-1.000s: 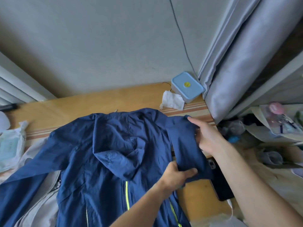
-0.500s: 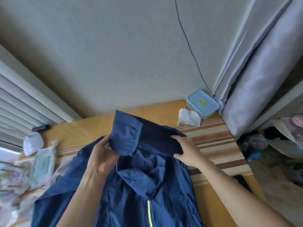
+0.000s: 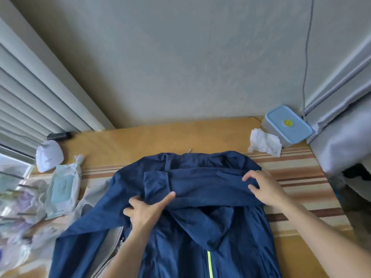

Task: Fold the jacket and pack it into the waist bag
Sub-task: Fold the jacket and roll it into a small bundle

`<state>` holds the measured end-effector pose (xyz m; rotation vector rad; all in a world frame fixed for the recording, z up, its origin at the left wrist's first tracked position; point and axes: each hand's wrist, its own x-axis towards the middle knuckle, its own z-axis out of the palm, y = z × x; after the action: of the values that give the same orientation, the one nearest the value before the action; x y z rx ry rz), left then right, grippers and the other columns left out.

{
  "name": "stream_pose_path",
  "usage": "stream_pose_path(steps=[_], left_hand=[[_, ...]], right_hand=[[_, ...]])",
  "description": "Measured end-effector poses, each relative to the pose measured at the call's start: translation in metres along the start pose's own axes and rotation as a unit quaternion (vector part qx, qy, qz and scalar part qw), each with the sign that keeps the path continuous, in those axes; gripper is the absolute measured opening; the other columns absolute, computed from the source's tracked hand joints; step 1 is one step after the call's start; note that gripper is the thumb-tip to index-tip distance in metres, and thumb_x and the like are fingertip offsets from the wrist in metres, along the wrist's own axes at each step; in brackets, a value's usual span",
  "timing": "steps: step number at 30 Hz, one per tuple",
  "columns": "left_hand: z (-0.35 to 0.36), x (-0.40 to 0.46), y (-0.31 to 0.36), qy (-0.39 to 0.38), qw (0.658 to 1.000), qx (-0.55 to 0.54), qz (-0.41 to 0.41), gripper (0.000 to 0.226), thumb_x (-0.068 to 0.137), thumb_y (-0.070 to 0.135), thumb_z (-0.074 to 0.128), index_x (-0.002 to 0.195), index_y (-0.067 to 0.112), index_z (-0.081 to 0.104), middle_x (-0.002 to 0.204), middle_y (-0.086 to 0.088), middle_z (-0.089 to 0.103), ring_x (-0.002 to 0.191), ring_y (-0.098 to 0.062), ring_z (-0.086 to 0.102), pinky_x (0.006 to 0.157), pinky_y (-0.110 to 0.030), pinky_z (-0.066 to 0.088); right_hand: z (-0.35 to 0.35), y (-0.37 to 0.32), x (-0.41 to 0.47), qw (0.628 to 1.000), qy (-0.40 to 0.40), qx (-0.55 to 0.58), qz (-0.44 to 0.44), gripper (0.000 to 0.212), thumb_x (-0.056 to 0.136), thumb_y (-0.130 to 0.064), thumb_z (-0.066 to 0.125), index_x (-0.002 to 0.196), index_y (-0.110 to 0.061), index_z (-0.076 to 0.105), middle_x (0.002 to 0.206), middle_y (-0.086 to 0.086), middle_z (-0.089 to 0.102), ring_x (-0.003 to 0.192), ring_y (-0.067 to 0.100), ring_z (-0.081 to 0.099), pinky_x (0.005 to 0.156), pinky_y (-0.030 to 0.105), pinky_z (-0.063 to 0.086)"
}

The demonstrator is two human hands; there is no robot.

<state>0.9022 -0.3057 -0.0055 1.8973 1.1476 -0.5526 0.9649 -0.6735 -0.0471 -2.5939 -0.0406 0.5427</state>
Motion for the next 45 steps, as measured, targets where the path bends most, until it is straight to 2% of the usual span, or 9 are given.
stream_pose_path(steps=[4,7,14,18,27,32,39,42,45], left_hand=[[0.022,0.01,-0.003,0.133,0.945,0.113,0.276,0.042,0.081,0.019,0.072,0.119,0.026,0.058,0.116,0.0,0.059,0.11,-0.026,0.06,0.071,-0.035,0.05],[0.022,0.019,0.001,0.081,0.977,-0.118,0.161,0.012,0.093,0.016,0.062,0.102,0.02,0.069,0.095,0.002,0.074,0.093,-0.022,0.072,0.083,-0.037,0.056],[0.019,0.017,-0.011,-0.024,0.883,-0.464,-0.071,0.03,0.101,0.011,0.055,0.129,0.0,0.054,0.122,-0.02,0.067,0.094,-0.027,0.07,0.089,-0.039,0.056],[0.004,0.016,-0.025,0.011,0.902,-0.419,-0.107,0.022,0.099,0.013,0.059,0.117,0.0,0.06,0.109,-0.017,0.071,0.088,-0.03,0.072,0.073,-0.032,0.057],[-0.091,0.047,-0.057,0.05,0.744,-0.637,-0.197,0.057,0.078,0.048,0.078,0.12,0.015,0.057,0.115,-0.001,0.062,0.092,-0.015,0.062,0.084,-0.03,0.054],[-0.114,0.036,-0.036,0.127,0.75,-0.636,-0.128,0.033,0.084,0.026,0.076,0.113,0.017,0.064,0.133,-0.002,0.065,0.111,-0.018,0.065,0.087,-0.032,0.054],[-0.075,-0.028,0.015,0.234,0.875,-0.124,0.406,0.029,0.081,0.031,0.078,0.059,0.03,0.059,0.059,0.015,0.064,0.059,-0.004,0.064,0.062,-0.021,0.052],[-0.025,-0.036,0.027,0.154,0.71,0.335,0.599,0.034,0.04,0.022,0.094,0.044,0.022,0.06,0.042,0.004,0.058,0.039,-0.015,0.058,0.039,-0.022,0.039],[0.031,-0.032,0.013,0.061,0.495,0.577,0.647,0.03,0.048,0.02,0.089,0.078,0.023,0.083,0.083,0.003,0.079,0.083,-0.018,0.075,0.073,-0.03,0.06]], right_hand=[[-0.014,0.009,0.002,0.999,0.028,-0.042,-0.008,0.042,0.086,0.011,0.053,0.088,-0.028,0.068,0.096,-0.004,0.065,0.082,0.016,0.061,0.072,0.032,0.046],[-0.027,0.024,0.004,0.993,0.089,-0.078,0.008,0.042,0.08,0.018,0.052,0.085,-0.018,0.073,0.097,0.003,0.069,0.091,0.026,0.063,0.076,0.033,0.048],[0.008,-0.008,-0.013,0.972,0.21,-0.108,0.012,0.037,0.079,0.003,0.066,0.114,-0.011,0.07,0.124,0.014,0.063,0.113,0.039,0.058,0.096,0.047,0.05],[0.065,-0.027,-0.012,0.98,0.075,-0.184,-0.008,0.052,0.095,-0.039,0.058,0.143,-0.019,0.054,0.156,0.016,0.044,0.145,0.039,0.037,0.114,0.05,0.038],[0.1,-0.105,-0.038,0.987,0.095,-0.059,-0.113,0.05,0.094,-0.022,0.064,0.143,-0.016,0.052,0.157,0.011,0.042,0.147,0.03,0.035,0.111,0.045,0.042],[0.095,-0.119,-0.043,0.995,0.056,0.024,-0.08,0.052,0.097,-0.026,0.061,0.147,-0.018,0.047,0.157,0.005,0.042,0.147,0.022,0.035,0.115,0.038,0.038],[0.047,-0.133,-0.059,0.938,0.058,0.341,0.006,0.033,0.1,-0.026,0.059,0.133,-0.03,0.06,0.138,-0.011,0.061,0.128,0.003,0.055,0.11,0.033,0.044],[0.021,-0.131,-0.059,0.801,0.039,0.592,0.08,0.035,0.105,-0.034,0.048,0.133,-0.018,0.062,0.13,0.004,0.07,0.122,0.017,0.065,0.107,0.04,0.046],[0.006,-0.106,-0.061,0.629,0.028,0.757,0.175,0.064,0.098,-0.059,0.045,0.136,-0.009,0.058,0.129,0.019,0.069,0.123,0.034,0.064,0.112,0.046,0.043]])
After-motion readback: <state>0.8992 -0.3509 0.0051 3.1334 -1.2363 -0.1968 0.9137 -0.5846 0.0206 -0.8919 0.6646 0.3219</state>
